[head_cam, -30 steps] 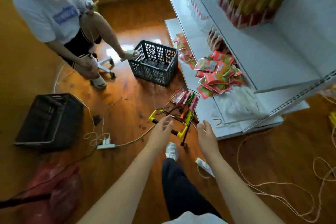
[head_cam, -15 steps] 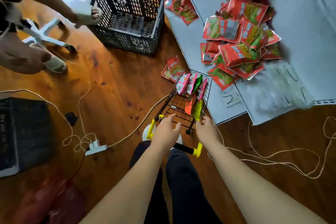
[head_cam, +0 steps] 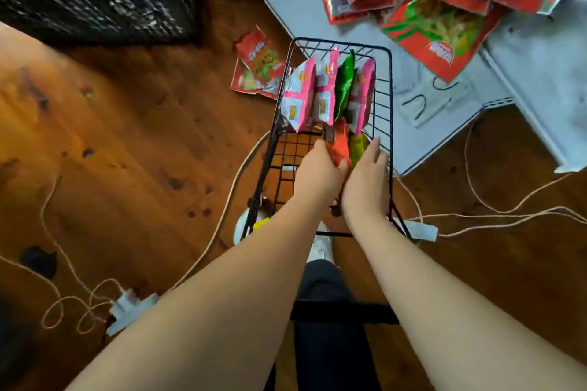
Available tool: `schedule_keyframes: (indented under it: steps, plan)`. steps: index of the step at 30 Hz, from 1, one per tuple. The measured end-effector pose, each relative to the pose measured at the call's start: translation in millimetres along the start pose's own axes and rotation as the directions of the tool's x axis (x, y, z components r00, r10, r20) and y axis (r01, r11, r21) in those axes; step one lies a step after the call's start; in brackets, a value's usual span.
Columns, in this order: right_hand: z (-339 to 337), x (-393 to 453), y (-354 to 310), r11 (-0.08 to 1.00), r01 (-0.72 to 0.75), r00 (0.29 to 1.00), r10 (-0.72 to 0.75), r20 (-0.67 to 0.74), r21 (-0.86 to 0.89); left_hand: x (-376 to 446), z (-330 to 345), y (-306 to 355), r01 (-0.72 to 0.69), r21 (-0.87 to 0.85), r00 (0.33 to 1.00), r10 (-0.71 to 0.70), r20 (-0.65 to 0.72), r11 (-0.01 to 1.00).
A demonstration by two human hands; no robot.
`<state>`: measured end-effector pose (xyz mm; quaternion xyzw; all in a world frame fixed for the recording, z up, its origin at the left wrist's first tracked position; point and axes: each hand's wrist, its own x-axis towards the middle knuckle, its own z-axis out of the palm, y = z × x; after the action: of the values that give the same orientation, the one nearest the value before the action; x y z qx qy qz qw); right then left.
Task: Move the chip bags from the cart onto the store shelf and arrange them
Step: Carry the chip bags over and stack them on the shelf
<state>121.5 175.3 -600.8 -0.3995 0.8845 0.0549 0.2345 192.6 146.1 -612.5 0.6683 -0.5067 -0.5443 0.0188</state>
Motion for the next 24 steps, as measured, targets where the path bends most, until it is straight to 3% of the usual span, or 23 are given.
schedule_keyframes:
  steps: [4, 8, 14, 18, 22, 24]
  plan:
    - [4.4, 10.9, 7.0, 0.990, 0.105, 0.994, -0.101, 0.048, -0.096, 5.5, -7.2, -1.5, 0.009, 0.031, 1.000, -0.009, 0.014, 0.999]
    - [-0.4, 9.8, 6.8, 0.982, 0.080, 0.996, -0.086, 0.028, 0.174, 1.9, -15.1, -1.9, 0.002, -0.062, 0.992, 0.006, 0.127, 0.998]
    - [-30.4, -5.6, -7.8, 0.854, 0.001, 0.994, -0.056, 0.091, 0.520, -18.8, -33.0, -18.6, -0.231, -0.019, 0.948, 0.229, 0.219, 0.973]
    - [-74.6, -35.0, -6.6, 0.695, -0.163, 0.978, 0.022, 0.206, 0.700, -69.0, -53.8, -2.4, -0.423, 0.192, 0.901, 0.387, 0.196, 0.886]
    - [-153.7, -83.5, -3.6, 0.585, -0.255, 0.951, 0.008, 0.309, 0.770, -138.5, -91.3, 44.4, -0.401, 0.384, 0.912, 0.404, 0.077, 0.832]
    - [-202.6, -111.2, -1.6, 0.564, -0.247, 0.955, 0.005, 0.296, 0.788, -180.2, -117.6, 80.0, -0.358, 0.446, 0.928, 0.366, 0.071, 0.820]
